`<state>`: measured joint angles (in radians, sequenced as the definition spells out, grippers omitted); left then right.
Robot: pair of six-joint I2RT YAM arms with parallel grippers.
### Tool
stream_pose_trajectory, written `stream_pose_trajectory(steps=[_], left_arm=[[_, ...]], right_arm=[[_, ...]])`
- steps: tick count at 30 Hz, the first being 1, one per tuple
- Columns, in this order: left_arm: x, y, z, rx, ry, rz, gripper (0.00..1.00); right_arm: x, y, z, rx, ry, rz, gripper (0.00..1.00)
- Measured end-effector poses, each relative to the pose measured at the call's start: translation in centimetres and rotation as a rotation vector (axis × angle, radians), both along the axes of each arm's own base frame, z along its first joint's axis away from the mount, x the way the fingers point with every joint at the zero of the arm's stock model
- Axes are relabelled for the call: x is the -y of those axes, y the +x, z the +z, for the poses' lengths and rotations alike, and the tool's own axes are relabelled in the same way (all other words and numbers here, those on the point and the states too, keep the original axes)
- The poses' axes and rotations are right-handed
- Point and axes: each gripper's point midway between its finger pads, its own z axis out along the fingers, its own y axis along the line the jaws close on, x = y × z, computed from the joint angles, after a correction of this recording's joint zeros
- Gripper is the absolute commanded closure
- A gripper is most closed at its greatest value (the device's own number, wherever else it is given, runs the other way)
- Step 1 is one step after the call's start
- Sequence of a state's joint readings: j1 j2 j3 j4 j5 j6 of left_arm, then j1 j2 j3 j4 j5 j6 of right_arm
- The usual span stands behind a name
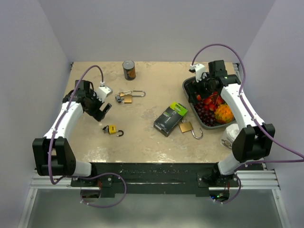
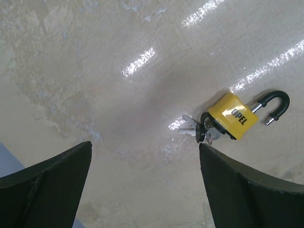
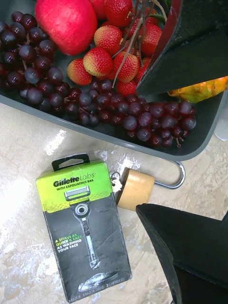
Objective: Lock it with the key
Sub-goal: Pick up the lock from the center of the board.
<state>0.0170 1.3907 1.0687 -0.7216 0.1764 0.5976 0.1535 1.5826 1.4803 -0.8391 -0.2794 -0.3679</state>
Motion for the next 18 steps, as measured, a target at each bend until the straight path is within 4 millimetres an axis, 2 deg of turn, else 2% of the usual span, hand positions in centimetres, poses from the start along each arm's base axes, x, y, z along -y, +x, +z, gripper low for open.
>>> stream_pose_trajectory(steps=[4, 9, 12, 14, 18], left_arm=[[-0.2, -0.1, 0.8, -0.011, 0.016, -0.019, 0.01], [0.2, 2.0, 4.7, 0.044, 0.013, -0.062, 0.01], [0.4, 2.7, 6.2, 0.057, 0.018, -0.107, 0.01], [0.3, 2.4, 6.1, 0.035, 0.035, -0.135, 0.01], [0.0, 0.7, 3.9, -0.061, 0.125, -0.206, 0.01]], right_arm=[[-0.1, 0.0, 0.0, 0.000, 0.001, 0.003, 0.01], [-0.2, 0.0, 0.0, 0.000, 0.003, 0.005, 0.01], [-0.3, -0.1, 0.0, 0.000, 0.004, 0.009, 0.01], [-0.4, -0.1, 0.0, 0.000, 0.005, 0.010, 0.01], [-0.6, -0.1, 0.1, -0.001, 0.008, 0.016, 0.01]])
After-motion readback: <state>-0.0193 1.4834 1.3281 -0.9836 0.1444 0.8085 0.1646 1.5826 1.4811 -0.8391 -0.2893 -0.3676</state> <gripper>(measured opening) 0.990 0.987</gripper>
